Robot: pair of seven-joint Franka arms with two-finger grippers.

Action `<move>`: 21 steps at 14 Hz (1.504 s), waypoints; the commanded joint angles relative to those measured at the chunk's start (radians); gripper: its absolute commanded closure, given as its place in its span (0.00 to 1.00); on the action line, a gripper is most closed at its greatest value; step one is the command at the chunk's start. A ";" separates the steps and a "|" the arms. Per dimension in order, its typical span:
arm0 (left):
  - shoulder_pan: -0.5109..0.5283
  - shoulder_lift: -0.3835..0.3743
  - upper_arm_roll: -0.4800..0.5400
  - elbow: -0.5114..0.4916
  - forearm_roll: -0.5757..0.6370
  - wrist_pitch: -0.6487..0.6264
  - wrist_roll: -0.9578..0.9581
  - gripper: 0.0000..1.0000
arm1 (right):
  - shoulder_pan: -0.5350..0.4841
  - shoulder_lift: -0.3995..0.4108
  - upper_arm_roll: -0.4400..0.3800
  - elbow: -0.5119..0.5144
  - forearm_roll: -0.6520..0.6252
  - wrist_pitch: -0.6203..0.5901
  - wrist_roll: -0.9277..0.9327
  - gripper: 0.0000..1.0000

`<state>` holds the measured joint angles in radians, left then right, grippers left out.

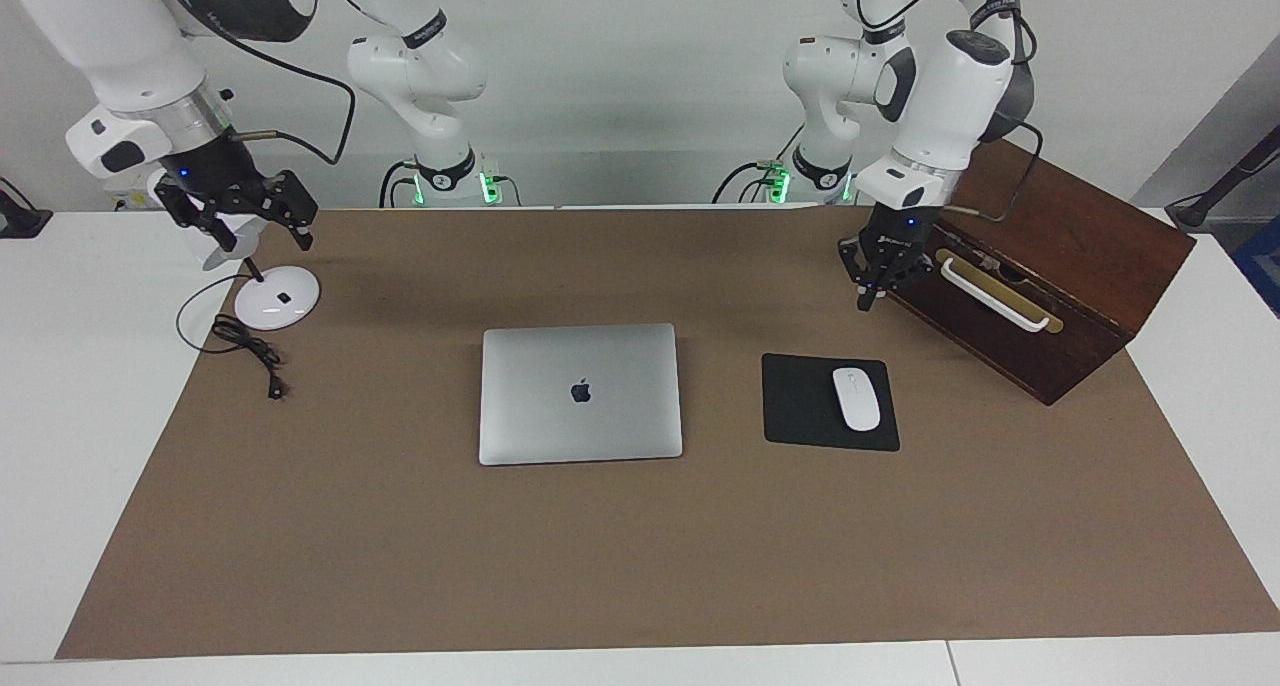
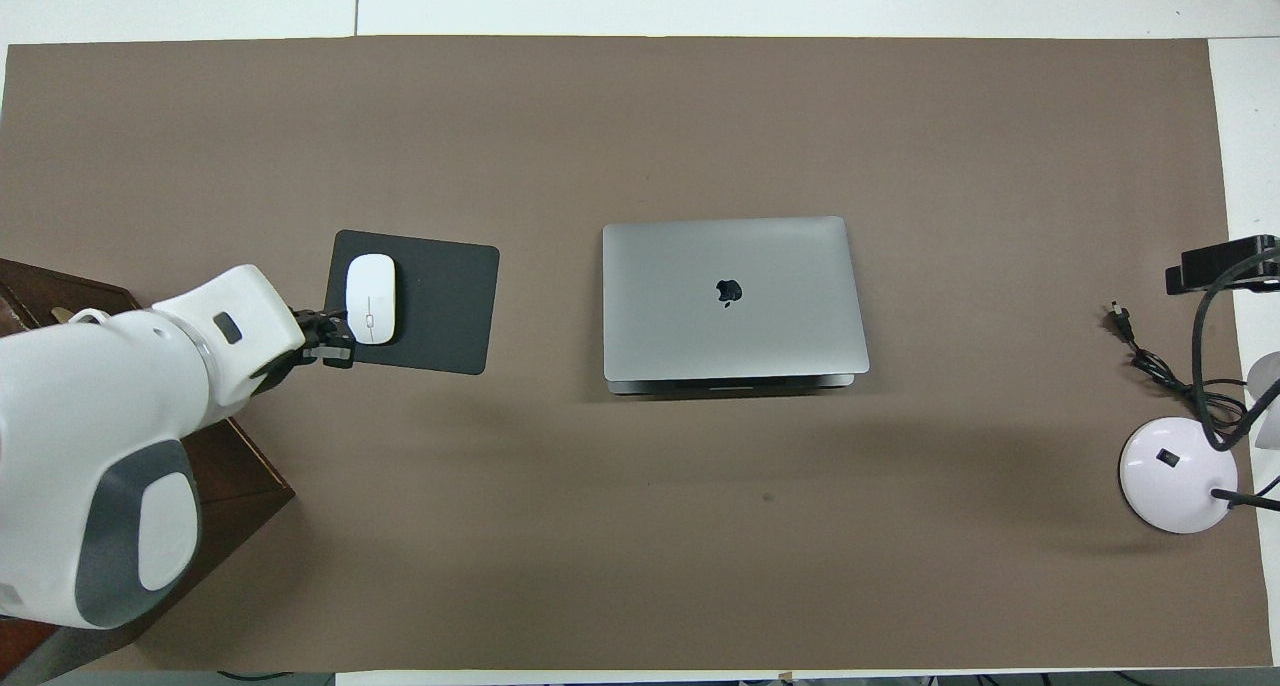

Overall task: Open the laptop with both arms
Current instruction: 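Move the left gripper and the right gripper toward the silver laptop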

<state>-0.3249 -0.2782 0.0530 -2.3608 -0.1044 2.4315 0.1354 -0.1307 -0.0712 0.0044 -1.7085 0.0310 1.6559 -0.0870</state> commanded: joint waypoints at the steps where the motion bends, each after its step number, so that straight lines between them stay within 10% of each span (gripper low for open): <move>1: -0.071 -0.107 0.015 -0.170 -0.015 0.128 0.017 1.00 | -0.013 -0.039 0.008 -0.075 0.000 0.053 -0.026 0.00; 9: -0.241 -0.073 0.013 -0.339 -0.015 0.463 -0.068 1.00 | -0.027 -0.153 0.008 -0.310 0.115 0.246 -0.002 0.00; 21: -0.434 0.224 0.014 -0.356 -0.017 0.914 -0.086 1.00 | 0.124 -0.248 0.019 -0.496 0.291 0.476 0.369 0.00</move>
<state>-0.7191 -0.0861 0.0530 -2.7156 -0.1049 3.2891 0.0444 -0.0433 -0.2940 0.0188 -2.1700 0.2864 2.0761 0.2108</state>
